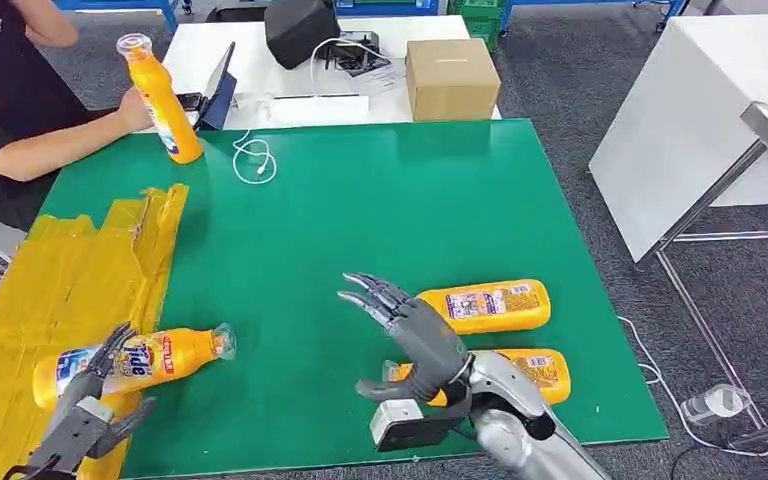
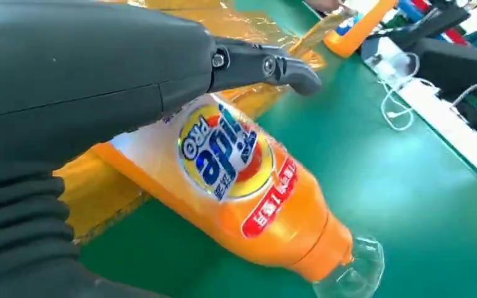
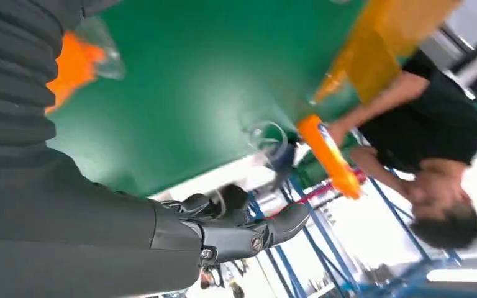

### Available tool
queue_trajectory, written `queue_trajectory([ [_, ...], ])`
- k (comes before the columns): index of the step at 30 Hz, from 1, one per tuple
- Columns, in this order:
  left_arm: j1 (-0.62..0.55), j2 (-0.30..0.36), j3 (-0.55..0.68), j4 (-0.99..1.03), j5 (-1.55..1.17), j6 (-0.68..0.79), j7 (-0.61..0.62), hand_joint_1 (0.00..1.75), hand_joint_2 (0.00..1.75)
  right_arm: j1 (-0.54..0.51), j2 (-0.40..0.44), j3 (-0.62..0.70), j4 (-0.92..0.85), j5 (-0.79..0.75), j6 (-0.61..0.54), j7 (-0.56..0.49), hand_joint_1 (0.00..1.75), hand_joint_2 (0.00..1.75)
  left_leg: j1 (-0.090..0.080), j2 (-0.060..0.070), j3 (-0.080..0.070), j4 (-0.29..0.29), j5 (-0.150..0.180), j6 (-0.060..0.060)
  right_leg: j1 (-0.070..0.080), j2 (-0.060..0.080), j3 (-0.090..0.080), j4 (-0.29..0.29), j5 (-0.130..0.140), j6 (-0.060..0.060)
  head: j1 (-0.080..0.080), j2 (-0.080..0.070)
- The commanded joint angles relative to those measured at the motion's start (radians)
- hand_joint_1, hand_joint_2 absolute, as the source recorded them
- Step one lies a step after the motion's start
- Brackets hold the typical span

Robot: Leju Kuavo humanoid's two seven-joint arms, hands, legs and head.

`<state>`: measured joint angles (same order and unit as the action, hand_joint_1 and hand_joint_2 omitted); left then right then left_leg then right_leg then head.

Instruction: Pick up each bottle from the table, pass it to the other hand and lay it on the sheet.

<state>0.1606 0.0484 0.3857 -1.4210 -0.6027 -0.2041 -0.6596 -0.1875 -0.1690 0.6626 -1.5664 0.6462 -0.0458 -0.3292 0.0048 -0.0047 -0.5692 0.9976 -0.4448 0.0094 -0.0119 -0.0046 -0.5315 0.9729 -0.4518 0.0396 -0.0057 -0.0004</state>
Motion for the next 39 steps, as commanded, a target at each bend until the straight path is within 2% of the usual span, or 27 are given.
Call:
queue_trajectory([
  [1,0.011,-0.071,0.088,-0.041,0.002,-0.021,0.001,0.0,0.0,0.008,-0.059,-0.015,-0.024,0.003,0.012,-0.004,0.0,1.75,0.0,0.001,0.0,0.0,-0.001,0.0,0.0,0.001,-0.001,-0.001,0.0,-0.001,0.0,0.0],
  [7,0.009,-0.079,0.097,-0.045,0.021,-0.025,-0.014,0.0,0.0,0.009,-0.065,-0.013,-0.025,0.009,0.017,0.0,0.0,1.75,0.002,0.001,0.003,-0.001,-0.002,-0.001,0.002,0.001,0.003,-0.002,-0.001,-0.003,0.0,0.0],
  [9,0.01,-0.122,0.151,-0.091,0.21,-0.196,-0.034,0.0,0.0,0.045,-0.104,-0.023,-0.056,0.047,0.007,0.003,0.0,1.75,0.001,0.001,0.001,0.0,-0.001,0.0,0.001,0.001,0.001,-0.002,-0.001,-0.002,0.0,0.0],
  [13,0.048,-0.188,0.195,-0.185,0.341,-0.387,-0.015,0.0,0.0,0.046,-0.175,-0.041,-0.081,0.108,0.007,0.059,0.0,1.75,0.001,0.0,0.0,0.001,-0.002,0.0,0.001,0.0,0.001,-0.002,-0.001,0.0,0.0,0.0],
  [18,0.087,-0.229,0.158,-0.231,0.285,-0.39,-0.013,0.0,0.0,0.033,-0.248,-0.105,-0.081,0.116,0.046,0.126,0.0,1.75,0.0,0.003,-0.002,0.002,-0.003,0.001,0.0,0.003,-0.001,-0.001,-0.001,0.0,0.0,0.0],
  [20,0.097,-0.238,0.15,-0.245,0.283,-0.393,-0.015,0.0,0.0,0.047,-0.29,-0.124,-0.079,0.116,0.095,0.166,0.0,1.75,-0.002,-0.001,-0.004,0.001,-0.001,0.001,-0.002,-0.001,-0.003,-0.001,-0.001,0.0,0.0,0.0],
  [23,0.099,-0.235,0.147,-0.246,0.28,-0.385,-0.011,0.0,0.0,0.063,-0.34,-0.153,-0.064,0.07,0.137,0.166,0.0,1.75,-0.002,-0.002,-0.003,0.001,-0.002,0.001,-0.002,-0.002,-0.002,-0.001,-0.001,0.0,0.0,0.0],
  [30,0.095,-0.232,0.159,-0.236,0.288,-0.399,-0.007,0.0,0.0,0.095,-0.362,-0.161,-0.068,0.048,0.161,0.17,0.0,1.75,-0.002,0.0,-0.002,0.0,-0.002,0.0,-0.001,0.0,-0.002,-0.002,0.0,-0.001,0.0,0.0],
  [36,0.089,-0.223,0.147,-0.229,0.29,-0.39,-0.007,0.0,0.0,0.1,-0.415,-0.171,-0.083,-0.003,0.201,0.185,0.0,1.75,-0.002,0.0,-0.003,0.001,-0.001,0.001,-0.001,0.0,-0.003,-0.001,0.0,0.0,0.0,0.0],
  [39,0.093,-0.217,0.139,-0.229,0.294,-0.385,-0.005,0.0,0.0,0.143,-0.376,-0.206,-0.102,-0.029,0.185,0.131,0.0,1.75,-0.002,-0.001,-0.004,0.0,-0.001,0.001,-0.002,-0.001,-0.003,-0.001,0.0,0.0,0.0,0.0],
])
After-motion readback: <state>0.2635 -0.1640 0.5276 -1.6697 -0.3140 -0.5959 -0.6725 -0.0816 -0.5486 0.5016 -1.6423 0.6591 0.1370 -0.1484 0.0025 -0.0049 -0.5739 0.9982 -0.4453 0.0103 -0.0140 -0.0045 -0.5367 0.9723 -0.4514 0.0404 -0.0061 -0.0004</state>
